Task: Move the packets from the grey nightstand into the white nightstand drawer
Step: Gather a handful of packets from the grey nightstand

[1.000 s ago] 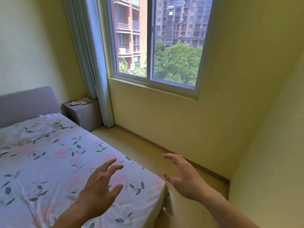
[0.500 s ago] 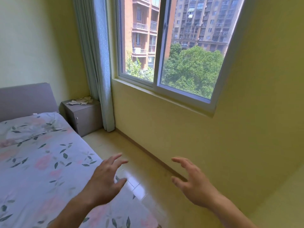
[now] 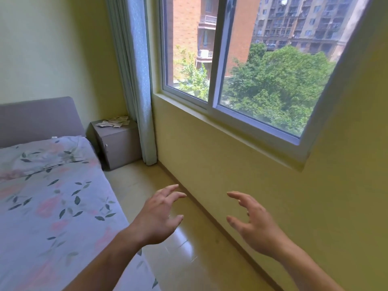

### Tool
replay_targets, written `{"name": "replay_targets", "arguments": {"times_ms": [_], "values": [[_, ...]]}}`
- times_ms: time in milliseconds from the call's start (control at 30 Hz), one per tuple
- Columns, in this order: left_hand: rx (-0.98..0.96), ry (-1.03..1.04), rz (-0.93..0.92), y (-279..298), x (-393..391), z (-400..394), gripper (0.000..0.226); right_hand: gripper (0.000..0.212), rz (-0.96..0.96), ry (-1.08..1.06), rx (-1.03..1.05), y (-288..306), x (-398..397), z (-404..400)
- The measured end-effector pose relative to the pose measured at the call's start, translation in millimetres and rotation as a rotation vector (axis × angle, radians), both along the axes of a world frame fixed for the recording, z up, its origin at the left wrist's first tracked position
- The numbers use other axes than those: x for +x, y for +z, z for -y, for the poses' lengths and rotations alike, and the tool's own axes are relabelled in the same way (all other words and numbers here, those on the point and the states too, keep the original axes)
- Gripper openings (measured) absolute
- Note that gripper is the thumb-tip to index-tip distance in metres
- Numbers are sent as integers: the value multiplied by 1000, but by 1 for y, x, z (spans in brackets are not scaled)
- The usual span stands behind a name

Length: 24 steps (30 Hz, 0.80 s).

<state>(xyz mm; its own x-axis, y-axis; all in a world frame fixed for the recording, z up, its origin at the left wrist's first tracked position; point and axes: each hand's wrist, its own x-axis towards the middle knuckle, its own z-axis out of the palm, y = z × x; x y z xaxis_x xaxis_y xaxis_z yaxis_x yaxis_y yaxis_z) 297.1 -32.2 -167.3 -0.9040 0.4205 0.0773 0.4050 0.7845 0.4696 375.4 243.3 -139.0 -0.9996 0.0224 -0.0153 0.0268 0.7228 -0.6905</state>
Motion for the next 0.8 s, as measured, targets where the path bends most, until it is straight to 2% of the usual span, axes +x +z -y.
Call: {"name": "replay_targets", "arguments": {"times_ms": [167, 300, 600, 800], "values": [[0, 174, 41, -8, -60, -41, 54, 58, 33, 127, 23, 0, -102, -68], [-7, 305, 54, -3, -89, -53, 54, 58, 19, 241, 55, 6, -186, -87], [-20, 664, 65, 13, -132, 10, 51, 59, -32, 597, 24, 15, -345, 2], [22, 779, 64, 1, -221, 70, 51, 61, -56, 699, 57, 9, -454, 60]]}}
